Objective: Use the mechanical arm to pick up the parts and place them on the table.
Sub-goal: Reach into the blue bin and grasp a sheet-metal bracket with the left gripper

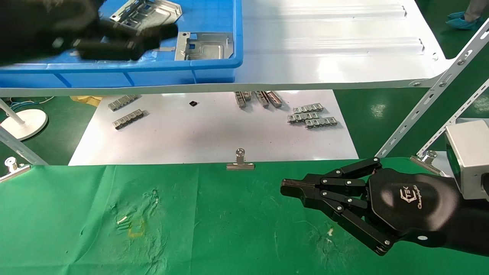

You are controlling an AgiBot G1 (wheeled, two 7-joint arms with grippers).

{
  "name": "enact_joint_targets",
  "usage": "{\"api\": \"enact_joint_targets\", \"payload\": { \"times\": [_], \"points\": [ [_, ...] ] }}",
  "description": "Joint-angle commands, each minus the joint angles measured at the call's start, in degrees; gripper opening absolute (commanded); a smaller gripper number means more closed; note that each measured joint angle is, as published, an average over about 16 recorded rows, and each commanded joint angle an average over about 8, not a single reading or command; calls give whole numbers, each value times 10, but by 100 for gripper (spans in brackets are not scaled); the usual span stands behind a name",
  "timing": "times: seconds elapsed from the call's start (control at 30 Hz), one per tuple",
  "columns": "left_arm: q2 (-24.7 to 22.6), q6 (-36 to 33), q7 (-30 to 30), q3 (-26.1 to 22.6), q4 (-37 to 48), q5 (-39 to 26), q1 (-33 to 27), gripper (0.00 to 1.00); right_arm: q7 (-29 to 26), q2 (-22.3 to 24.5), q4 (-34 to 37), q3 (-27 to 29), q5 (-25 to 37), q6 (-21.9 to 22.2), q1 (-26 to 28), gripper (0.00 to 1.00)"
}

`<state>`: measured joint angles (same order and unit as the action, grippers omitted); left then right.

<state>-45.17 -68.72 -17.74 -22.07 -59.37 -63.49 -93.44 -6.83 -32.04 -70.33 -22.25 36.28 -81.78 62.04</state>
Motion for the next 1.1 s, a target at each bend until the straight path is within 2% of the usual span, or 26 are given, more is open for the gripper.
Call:
{"api": "enact_joint_targets", "payload": {
  "times": [0.03, 0.1, 0.17, 0.37, 0.43, 0.57, 0.6, 0.83, 0.87, 1.1],
  "points": [
    [-26, 18, -13, -25, 44, -52, -53, 100, 0, 0, 0, 0, 0, 0, 0, 5],
    [-55, 32, -11, -42, 108, -88, -96, 100, 0, 0, 0, 0, 0, 0, 0, 9],
    [-84, 47, -4, -58, 174, -120, -135, 100, 0, 0, 0, 0, 0, 0, 0, 18],
    [-160, 105, 20, -89, 356, -185, -224, 100, 0, 0, 0, 0, 0, 0, 0, 82],
    [-180, 131, 27, -95, 404, -198, -244, 100, 0, 0, 0, 0, 0, 0, 0, 98],
    [-211, 188, 36, -103, 479, -218, -271, 99, 0, 0, 0, 0, 0, 0, 0, 100],
    [-217, 201, 37, -106, 493, -224, -275, 93, 0, 0, 0, 0, 0, 0, 0, 100],
    [-248, 256, 31, -133, 564, -266, -293, 6, 0, 0, 0, 0, 0, 0, 0, 100],
    [-251, 257, 29, -136, 570, -271, -295, 0, 0, 0, 0, 0, 0, 0, 0, 100],
    [-257, 234, 13, -151, 594, -292, -312, 0, 0, 0, 0, 0, 0, 0, 0, 100]
  ]
}}
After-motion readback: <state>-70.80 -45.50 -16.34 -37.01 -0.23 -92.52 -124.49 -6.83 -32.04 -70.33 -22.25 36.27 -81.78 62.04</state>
